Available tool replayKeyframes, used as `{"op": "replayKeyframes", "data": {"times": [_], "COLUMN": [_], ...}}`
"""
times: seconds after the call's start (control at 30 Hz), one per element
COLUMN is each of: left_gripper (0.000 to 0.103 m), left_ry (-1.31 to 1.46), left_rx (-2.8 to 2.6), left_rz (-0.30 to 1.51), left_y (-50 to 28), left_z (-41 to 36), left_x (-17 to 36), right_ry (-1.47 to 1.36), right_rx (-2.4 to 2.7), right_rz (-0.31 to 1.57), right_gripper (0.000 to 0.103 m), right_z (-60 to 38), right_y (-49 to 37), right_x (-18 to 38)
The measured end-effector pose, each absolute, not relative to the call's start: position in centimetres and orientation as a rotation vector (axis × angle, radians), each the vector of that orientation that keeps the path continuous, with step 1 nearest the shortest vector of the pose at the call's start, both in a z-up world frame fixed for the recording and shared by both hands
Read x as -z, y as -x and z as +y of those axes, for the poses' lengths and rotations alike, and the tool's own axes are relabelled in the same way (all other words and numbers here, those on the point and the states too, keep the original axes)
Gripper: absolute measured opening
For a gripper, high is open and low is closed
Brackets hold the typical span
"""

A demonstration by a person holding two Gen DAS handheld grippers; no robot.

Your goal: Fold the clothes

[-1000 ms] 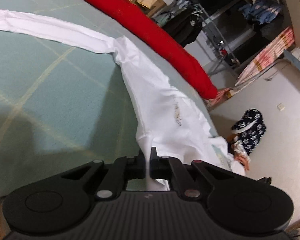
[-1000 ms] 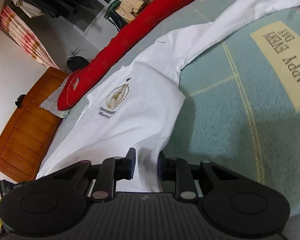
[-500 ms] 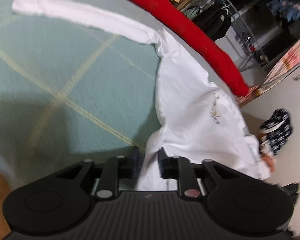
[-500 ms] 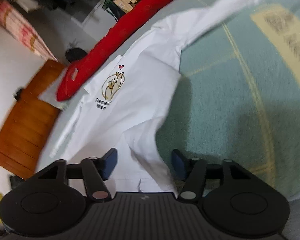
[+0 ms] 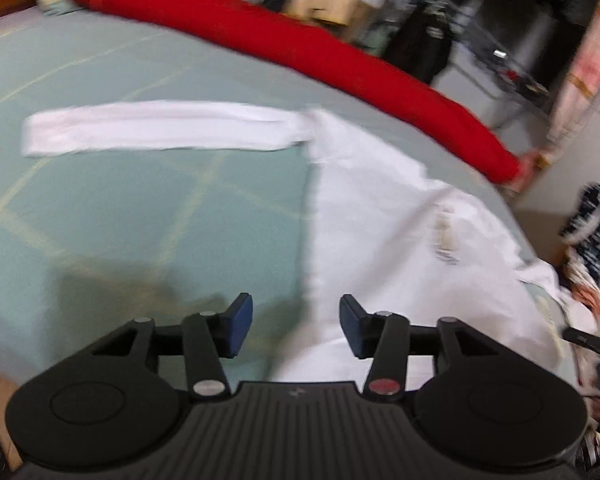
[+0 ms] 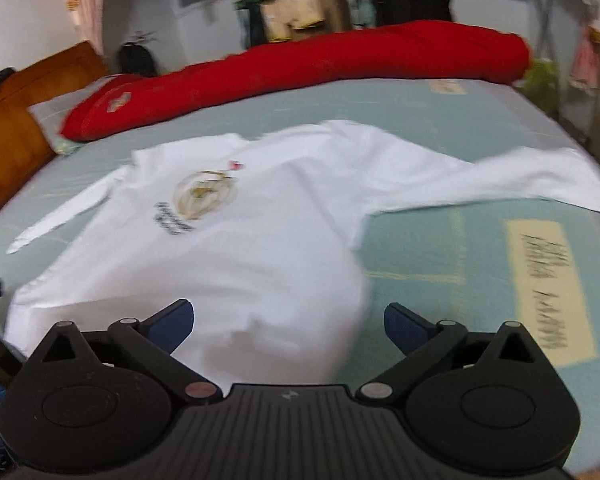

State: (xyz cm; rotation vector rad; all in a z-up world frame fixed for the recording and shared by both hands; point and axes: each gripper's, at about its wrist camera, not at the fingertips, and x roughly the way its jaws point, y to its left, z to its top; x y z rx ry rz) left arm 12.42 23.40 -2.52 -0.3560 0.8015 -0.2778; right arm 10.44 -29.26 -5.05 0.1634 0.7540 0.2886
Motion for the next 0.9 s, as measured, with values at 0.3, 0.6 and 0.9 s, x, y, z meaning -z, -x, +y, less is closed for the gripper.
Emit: {"op": "replayKeyframes", "data": {"times": [0.3, 0.6, 0.9], "left_gripper": [0.056, 0.059, 0.064], "left_ry": [0.272, 0.497, 0.463], "left_rx": [0.577, 0.584, 0.549], "left_rz": [0.839, 0.965, 0.838], "left_y": [-16.8, -19.0, -23.3], "left_z": [12.8, 13.3, 16.6], "left_x": [4.0, 8.8, 2.7], "right_ry": [-0.013, -0.014, -0.324], "right_rx": [-0.368, -0.365, -0.459], "right_rz": [0.880, 0.805, 0.756], "right_gripper": [0.103, 0.103, 0.103], "right_z": [-22.8, -23.0, -30.0], "right_y": [-12.4, -11.0, -13.7], "right_x": [9.9, 11.5, 5.3]}}
